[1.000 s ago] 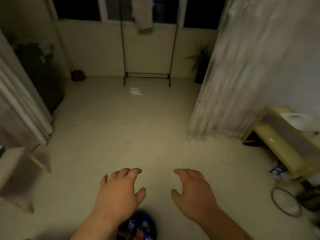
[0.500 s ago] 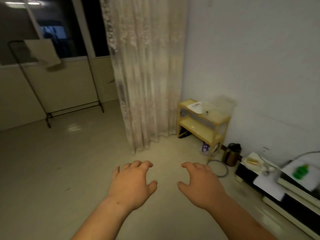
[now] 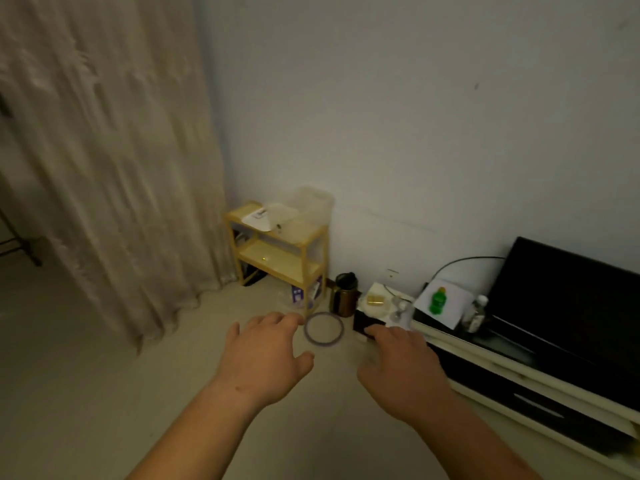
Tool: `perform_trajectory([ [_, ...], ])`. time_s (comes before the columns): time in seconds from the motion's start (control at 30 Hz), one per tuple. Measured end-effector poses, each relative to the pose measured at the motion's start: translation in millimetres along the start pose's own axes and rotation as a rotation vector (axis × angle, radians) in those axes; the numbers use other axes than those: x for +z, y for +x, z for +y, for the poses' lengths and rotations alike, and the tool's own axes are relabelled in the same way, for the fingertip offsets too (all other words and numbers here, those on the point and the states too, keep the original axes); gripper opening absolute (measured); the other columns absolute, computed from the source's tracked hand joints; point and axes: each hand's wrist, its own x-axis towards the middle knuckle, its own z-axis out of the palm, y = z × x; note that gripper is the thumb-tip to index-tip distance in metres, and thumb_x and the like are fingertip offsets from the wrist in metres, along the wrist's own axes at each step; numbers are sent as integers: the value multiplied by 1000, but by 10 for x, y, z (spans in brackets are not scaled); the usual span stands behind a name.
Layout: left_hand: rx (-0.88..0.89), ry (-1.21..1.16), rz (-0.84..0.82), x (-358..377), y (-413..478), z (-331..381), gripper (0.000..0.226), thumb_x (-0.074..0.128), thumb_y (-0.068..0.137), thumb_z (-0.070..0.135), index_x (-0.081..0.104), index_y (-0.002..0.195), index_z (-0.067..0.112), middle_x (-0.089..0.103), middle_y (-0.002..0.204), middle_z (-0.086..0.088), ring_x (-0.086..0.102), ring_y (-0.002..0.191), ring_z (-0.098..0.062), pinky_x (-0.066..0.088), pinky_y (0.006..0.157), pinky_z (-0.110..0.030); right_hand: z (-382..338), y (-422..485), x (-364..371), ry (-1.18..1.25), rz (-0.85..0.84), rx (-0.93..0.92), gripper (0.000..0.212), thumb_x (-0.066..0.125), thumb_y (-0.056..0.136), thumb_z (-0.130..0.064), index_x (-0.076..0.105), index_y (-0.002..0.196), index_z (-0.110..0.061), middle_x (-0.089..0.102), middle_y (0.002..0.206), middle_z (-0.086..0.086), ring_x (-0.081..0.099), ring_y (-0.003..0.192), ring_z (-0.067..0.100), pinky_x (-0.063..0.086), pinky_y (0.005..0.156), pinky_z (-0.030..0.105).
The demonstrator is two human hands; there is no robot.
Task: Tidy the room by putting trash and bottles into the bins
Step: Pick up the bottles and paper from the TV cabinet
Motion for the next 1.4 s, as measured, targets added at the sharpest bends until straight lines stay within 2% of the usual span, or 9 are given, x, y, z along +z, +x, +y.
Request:
perform_trajectory([
  [0.27, 173, 36, -73, 373, 1089, 296, 61, 44, 82, 70, 37, 138, 47, 48, 142, 17, 43, 132, -17, 27, 113, -53, 747, 452, 6, -46, 29, 286, 70, 52, 79, -65, 34, 142, -42, 48, 141, -10, 41, 129, 17, 40, 105, 37],
  [0.47, 354, 30, -74, 592, 2033, 614, 63, 44, 78, 66, 40, 137, 44, 52, 134, 16, 49, 122, -16, 38, 101, -44, 1046, 840, -123, -106, 111, 443, 72, 53, 82, -67, 30, 145, -41, 44, 145, -10, 38, 134, 17, 36, 111, 39],
  [0.53, 431, 56, -96, 681, 2273, 788, 65, 42, 76, 66, 41, 137, 42, 55, 125, 15, 53, 116, -16, 39, 98, -43, 1151, 888, -195, -91, 119, 497, 72, 52, 83, -67, 29, 146, -40, 42, 146, -9, 36, 135, 18, 36, 111, 38],
  [0.67, 514, 18, -184, 889, 2714, 1288, 74, 43, 76, 72, 33, 143, 44, 51, 136, 17, 49, 124, -14, 37, 107, -45, 1497, 935, -392, -47, 144, 601, 72, 53, 83, -67, 28, 145, -41, 40, 147, -10, 36, 135, 19, 35, 112, 38],
  [0.83, 628, 5, -184, 1190, 3249, 1988, 71, 35, 78, 75, 33, 142, 45, 51, 133, 18, 51, 119, -13, 42, 99, -40, 2254, 1084, -583, -27, 166, 712, 75, 54, 82, -68, 25, 146, -42, 39, 150, -10, 34, 137, 20, 35, 113, 40],
  [1.03, 570, -17, -155, 1395, 3841, 2733, 74, 42, 79, 72, 29, 146, 45, 49, 141, 13, 48, 126, -17, 40, 106, -43, 3199, 1746, -671, -1, 193, 673, 80, 60, 79, -67, 25, 146, -42, 36, 150, -9, 35, 136, 20, 37, 112, 43],
  [1.13, 540, -21, -145, 1458, 4127, 2882, 72, 45, 77, 71, 31, 144, 46, 51, 139, 14, 51, 123, -16, 43, 103, -41, 3502, 2067, -668, 6, 180, 638, 81, 59, 77, -67, 23, 146, -43, 36, 149, -9, 36, 135, 20, 37, 112, 43],
  [1.33, 496, -18, -187, 1682, 4834, 3114, 77, 36, 72, 75, 33, 143, 45, 53, 135, 16, 53, 119, -14, 44, 99, -40, 3998, 2649, -694, 27, 139, 626, 82, 59, 76, -70, 23, 145, -43, 36, 149, -10, 38, 134, 20, 38, 110, 43],
  [1.4, 501, -12, -210, 1825, 5127, 3197, 75, 34, 70, 75, 37, 139, 44, 56, 126, 16, 55, 110, -13, 46, 91, -37, 4138, 2874, -654, 31, 132, 648, 83, 60, 76, -69, 23, 145, -43, 33, 151, -8, 36, 135, 21, 38, 110, 43],
])
